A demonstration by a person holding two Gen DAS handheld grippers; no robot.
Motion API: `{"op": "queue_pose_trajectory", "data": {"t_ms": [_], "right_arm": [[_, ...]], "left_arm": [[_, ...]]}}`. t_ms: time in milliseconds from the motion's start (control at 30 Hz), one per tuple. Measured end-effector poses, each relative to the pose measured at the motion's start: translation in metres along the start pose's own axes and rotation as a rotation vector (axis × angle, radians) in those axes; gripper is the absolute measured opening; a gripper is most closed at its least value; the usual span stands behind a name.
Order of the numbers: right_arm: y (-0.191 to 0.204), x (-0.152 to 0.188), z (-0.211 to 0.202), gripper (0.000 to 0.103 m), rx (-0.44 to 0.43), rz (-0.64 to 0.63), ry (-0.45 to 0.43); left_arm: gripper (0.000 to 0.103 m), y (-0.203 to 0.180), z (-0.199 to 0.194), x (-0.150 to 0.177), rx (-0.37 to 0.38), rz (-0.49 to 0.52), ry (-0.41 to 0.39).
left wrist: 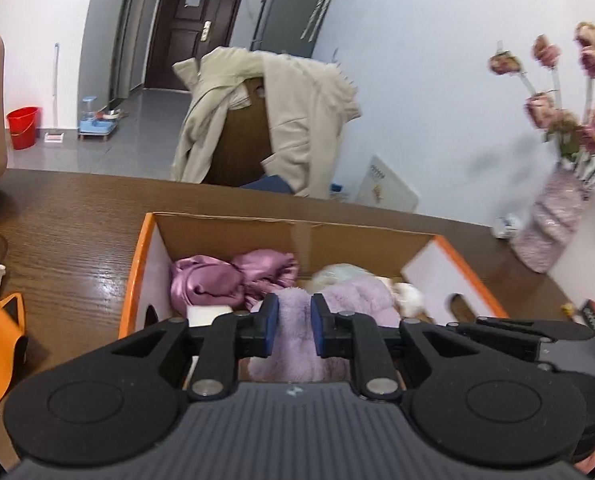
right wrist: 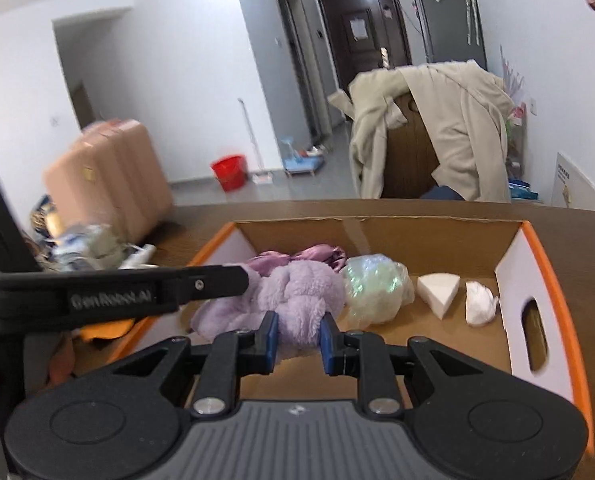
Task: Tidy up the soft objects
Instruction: 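Carry the lilac headband into the box and open both tools, then withdraw both open tools from the box back over the pile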
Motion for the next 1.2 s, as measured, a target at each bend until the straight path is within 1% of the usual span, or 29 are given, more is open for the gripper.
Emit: {"op": "queue_pose_trajectory", "data": {"t_ms": [33, 100, 167, 200, 267, 367, 433, 467, 533, 600, 667, 700, 733, 767, 833, 867, 933, 1067, 1133, 1200], "right_arm": [[-0.002, -0.002, 0.013, 0.029, 0.021, -0.012, 0.011], [-0.003, 0.002, 0.035, 0.034, 0.054, -0.038, 0.062], [-0.003, 0.007, 0.046, 0.039, 0.050, -0.047, 0.079], [-0.003, 0.009, 0.047, 0.041, 0.053, -0.047, 0.080], [-0.002, 0.009, 0.042, 0.044, 0.054, -0.049, 0.063], [-0.002, 0.004, 0.028, 0.050, 0.054, -0.049, 0.032], [-0.001, -0.003, 0.013, 0.052, 0.052, -0.057, 0.005], [0.000, -0.006, 0.004, 0.053, 0.053, -0.062, -0.010], [0.001, -0.011, -0.014, 0.055, 0.056, -0.071, -0.037], [0.003, -0.013, -0.036, 0.055, 0.057, -0.084, -0.063], [0.004, -0.013, -0.058, 0.056, 0.062, -0.095, -0.085], [0.005, -0.013, -0.073, 0.060, 0.067, -0.105, -0.101], [0.004, -0.012, -0.085, 0.065, 0.073, -0.113, -0.117], [0.003, -0.010, -0.100, 0.068, 0.083, -0.119, -0.138], [0.003, -0.001, -0.130, 0.072, 0.096, -0.141, -0.181], [0.003, 0.005, -0.145, 0.073, 0.099, -0.156, -0.199], [0.003, 0.018, -0.169, 0.081, 0.113, -0.178, -0.227], [0.007, 0.052, -0.214, 0.087, 0.138, -0.212, -0.280], [0.011, 0.073, -0.232, 0.088, 0.131, -0.215, -0.299], [0.018, 0.093, -0.245, 0.089, 0.113, -0.225, -0.305]], "left_arm": [[0.035, 0.003, 0.005, 0.000, -0.008, -0.001, -0.004], [0.044, 0.009, 0.006, -0.001, -0.007, -0.010, -0.018], [0.048, 0.012, 0.001, -0.003, 0.007, -0.015, -0.039], [0.051, 0.013, -0.003, -0.005, 0.001, -0.014, -0.044], [0.051, 0.014, -0.013, -0.008, -0.017, -0.011, -0.061], [0.057, 0.011, -0.034, -0.016, -0.023, -0.011, -0.092], [0.065, 0.006, -0.051, -0.021, -0.024, 0.000, -0.116], [0.067, 0.002, -0.061, -0.022, -0.031, 0.011, -0.130], [0.074, -0.006, -0.081, -0.023, -0.036, 0.037, -0.149], [0.076, -0.016, -0.102, -0.022, -0.037, 0.061, -0.170], [0.083, -0.025, -0.129, -0.018, -0.052, 0.084, -0.192], [0.085, -0.029, -0.142, -0.016, -0.059, 0.094, -0.207], [0.086, -0.033, -0.157, -0.012, -0.064, 0.106, -0.227], [0.087, -0.037, -0.172, -0.007, -0.070, 0.123, -0.246], [0.094, -0.042, -0.198, 0.003, -0.089, 0.146, -0.275], [0.096, -0.046, -0.212, 0.012, -0.102, 0.161, -0.292], [0.098, -0.053, -0.235, 0.028, -0.120, 0.188, -0.319], [0.102, -0.062, -0.276, 0.075, -0.183, 0.254, -0.377], [0.103, -0.064, -0.288, 0.099, -0.212, 0.264, -0.375], [0.103, -0.063, -0.298, 0.122, -0.225, 0.247, -0.367]]}}
Point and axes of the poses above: each gripper's, at about its wrist camera, not at the fingertips, and z roughly the way its jaws point, y to its left, x to its underside, the point moved 7 cm from there along z, roughly the way its jaws point, and after that the axes turned 1 degree about -x, right-handed, at the moved point
